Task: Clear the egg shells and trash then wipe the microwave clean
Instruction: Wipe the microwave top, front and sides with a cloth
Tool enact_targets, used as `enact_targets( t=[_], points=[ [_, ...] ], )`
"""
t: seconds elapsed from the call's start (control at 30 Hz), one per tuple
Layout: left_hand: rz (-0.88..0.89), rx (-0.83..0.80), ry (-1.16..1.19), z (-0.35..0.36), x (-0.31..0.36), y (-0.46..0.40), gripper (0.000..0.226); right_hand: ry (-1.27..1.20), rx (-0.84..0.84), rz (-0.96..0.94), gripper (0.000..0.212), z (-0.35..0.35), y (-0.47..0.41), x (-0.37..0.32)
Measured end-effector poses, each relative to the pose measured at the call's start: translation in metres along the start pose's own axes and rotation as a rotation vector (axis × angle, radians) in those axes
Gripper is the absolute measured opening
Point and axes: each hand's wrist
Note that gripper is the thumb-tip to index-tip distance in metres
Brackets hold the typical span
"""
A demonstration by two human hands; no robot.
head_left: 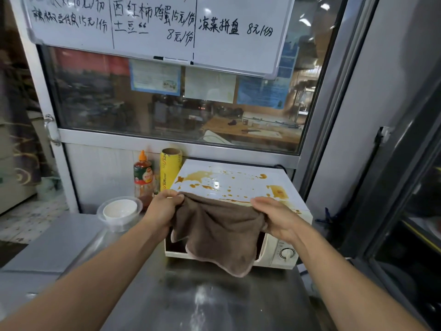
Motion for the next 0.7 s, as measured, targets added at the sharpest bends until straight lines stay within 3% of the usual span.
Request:
enact_targets(
  t=[0.1,0.17,0.23,0.4,0.57,0.7],
  points=[
    [0.002,-0.006,0.013,-0.008,0.007,-0.009,0.021,0.145,-0.092,-0.007,0.069,0.004,0.005,0.0],
    [0.017,0.005,0.033,-0.012,0.013,-0.013,0.022,0.338,-0.015,-0.053,0.075,0.007,0.006,0.0],
    [0.041,0.02,0.039,-0.015,0.018,-0.016,0.024,0.387,0.082,-0.077,0.069,0.007,0.005,0.0],
    [0.146,0.006,-0.248,-0.03,0.025,-0.018,0.022,-0.025,-0.001,-0.005,0.049,0.009,0.013,-0.007],
    [0.183,-0.05,-0.272,-0.039,0.027,-0.023,0.027,0.194,0.286,-0.019,0.023,0.003,0.02,-0.004],
    [0.149,-0.066,-0.252,-0.031,0.023,-0.026,0.031,0.126,0.187,-0.018,0.016,-0.009,0.032,-0.002]
  ],
)
Point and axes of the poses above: each hand's wrist, its own y-axis away from the middle knuckle, its own z-axis out of the palm, x = y × z, and after that the axes turned 11 degrees about z, right-handed
